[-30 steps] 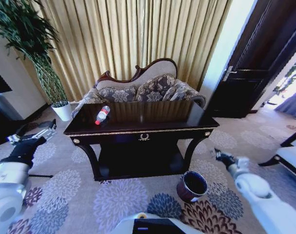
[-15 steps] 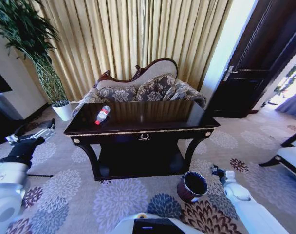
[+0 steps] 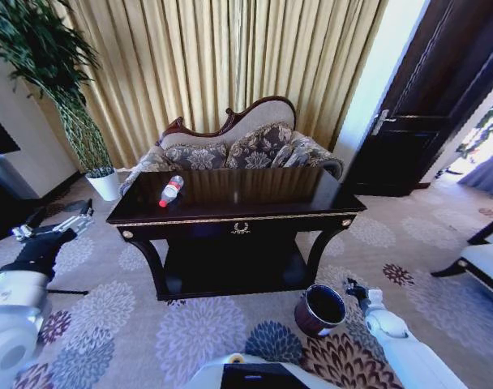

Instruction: Move to the front of the table and place the trash on the table into the trash bin.

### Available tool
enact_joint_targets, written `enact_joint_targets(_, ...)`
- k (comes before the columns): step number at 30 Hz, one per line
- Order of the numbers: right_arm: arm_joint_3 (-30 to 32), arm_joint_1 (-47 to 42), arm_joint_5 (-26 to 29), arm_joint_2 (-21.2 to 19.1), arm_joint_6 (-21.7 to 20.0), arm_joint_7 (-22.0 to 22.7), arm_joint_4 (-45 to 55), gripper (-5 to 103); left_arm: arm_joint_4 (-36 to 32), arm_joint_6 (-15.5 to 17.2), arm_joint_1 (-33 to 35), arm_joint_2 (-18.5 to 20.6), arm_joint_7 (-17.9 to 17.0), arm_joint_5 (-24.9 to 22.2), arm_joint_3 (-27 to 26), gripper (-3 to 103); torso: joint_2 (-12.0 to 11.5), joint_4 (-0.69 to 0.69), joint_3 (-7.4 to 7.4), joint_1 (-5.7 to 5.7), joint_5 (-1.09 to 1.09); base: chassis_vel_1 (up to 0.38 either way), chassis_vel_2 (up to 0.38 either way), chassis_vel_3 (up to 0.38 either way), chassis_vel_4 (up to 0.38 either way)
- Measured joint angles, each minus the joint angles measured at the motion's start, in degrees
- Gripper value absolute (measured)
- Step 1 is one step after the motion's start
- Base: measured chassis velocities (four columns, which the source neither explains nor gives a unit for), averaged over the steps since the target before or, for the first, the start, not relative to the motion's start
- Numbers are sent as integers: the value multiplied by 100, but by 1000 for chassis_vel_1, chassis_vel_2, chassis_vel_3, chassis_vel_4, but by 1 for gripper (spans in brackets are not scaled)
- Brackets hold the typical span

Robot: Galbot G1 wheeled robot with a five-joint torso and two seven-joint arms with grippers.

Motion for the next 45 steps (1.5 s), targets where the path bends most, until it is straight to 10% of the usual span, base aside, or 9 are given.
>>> enact_joint_targets(22, 163, -125, 54, 5, -60, 10, 273, 99, 0, 24, -104, 44, 0, -24, 98, 100, 0, 0, 0, 0, 1, 0, 0, 0, 0)
enact_joint_targets(37, 245, -188, 512, -80, -322, 10, 524, 100, 0, 42, -132, 0, -14, -16, 201, 100, 0, 0, 0, 0, 0, 0, 0, 0, 0)
enact_joint_targets(45, 874, -382, 1754, -321, -920, 182, 2117, 100, 0, 43, -159, 5, -13, -11, 258, 100, 0, 3, 0, 0, -1, 0, 0, 0, 0)
